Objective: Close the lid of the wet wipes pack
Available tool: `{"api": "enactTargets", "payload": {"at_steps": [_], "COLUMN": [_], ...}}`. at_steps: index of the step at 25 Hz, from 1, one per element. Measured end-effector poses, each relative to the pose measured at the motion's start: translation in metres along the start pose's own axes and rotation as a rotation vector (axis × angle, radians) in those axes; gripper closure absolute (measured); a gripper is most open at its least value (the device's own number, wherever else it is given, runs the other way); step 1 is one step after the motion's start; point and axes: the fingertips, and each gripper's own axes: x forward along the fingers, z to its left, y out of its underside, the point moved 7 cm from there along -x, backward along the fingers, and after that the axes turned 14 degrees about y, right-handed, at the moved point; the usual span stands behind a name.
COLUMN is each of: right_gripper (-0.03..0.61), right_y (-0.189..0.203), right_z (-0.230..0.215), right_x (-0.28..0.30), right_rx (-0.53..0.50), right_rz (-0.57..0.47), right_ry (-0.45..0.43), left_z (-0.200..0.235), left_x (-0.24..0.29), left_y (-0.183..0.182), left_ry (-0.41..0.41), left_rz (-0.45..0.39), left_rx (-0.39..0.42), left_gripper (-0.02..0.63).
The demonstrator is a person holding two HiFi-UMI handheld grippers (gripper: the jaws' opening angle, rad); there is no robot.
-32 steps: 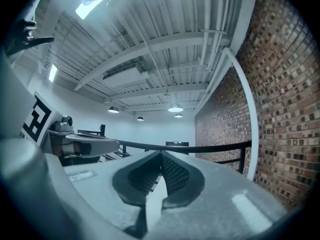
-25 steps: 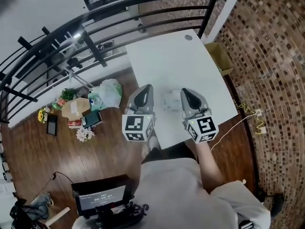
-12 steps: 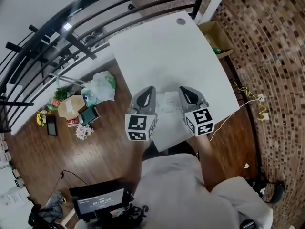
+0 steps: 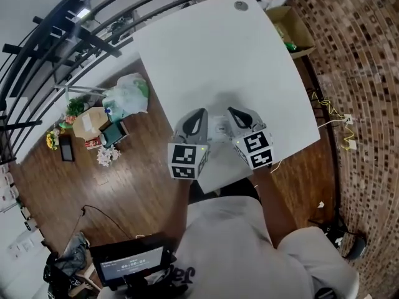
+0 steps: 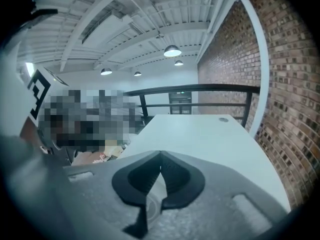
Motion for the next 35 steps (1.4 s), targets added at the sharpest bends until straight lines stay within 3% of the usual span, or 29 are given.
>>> {"api": "enactTargets", "payload": {"at_steps": [4,8,14,20,27,35], "right_gripper": [0.590,0.590,0.590,0.589,0.591,0.591], "right_y": [0.007,0.015,0.054,0.077,0.085,0.081], "right_z": [0.006,0.014,0.029,0.038,0.043,0.047], "right_x": [-0.003,-0.014,-0.025,-0.021,-0.016,-0.008], "right_rx": [0.010,0.007,0.020,0.012,-0.083,-0.214], "right_rz": [0.004,0.025,0.122,0.152,0.135,0.240], "right_ry": [-0.013,-0.043,-0.077,-0.074,-0.057,-0.081], "left_z": [0.002,0.004,0.005,0.009,0.004,0.004], "left_x": [0.002,0.002,0.005,0.008,0.009,0.005], "left_y": [0.012,0.017,0.033,0.057,0.073,0.082], "left_ry": [-0.007,-0.012,-0.013,-0.017,0.001,-0.002], "left_rz": [0.049,0.042,0.062,0.088,0.106,0.121], "left_rx": [-0.022,-0.025,-0.039,-0.036,-0.062,-0.069], "left_gripper": [0.598,0.598,0.598,0.598,0.598,0.598]}}
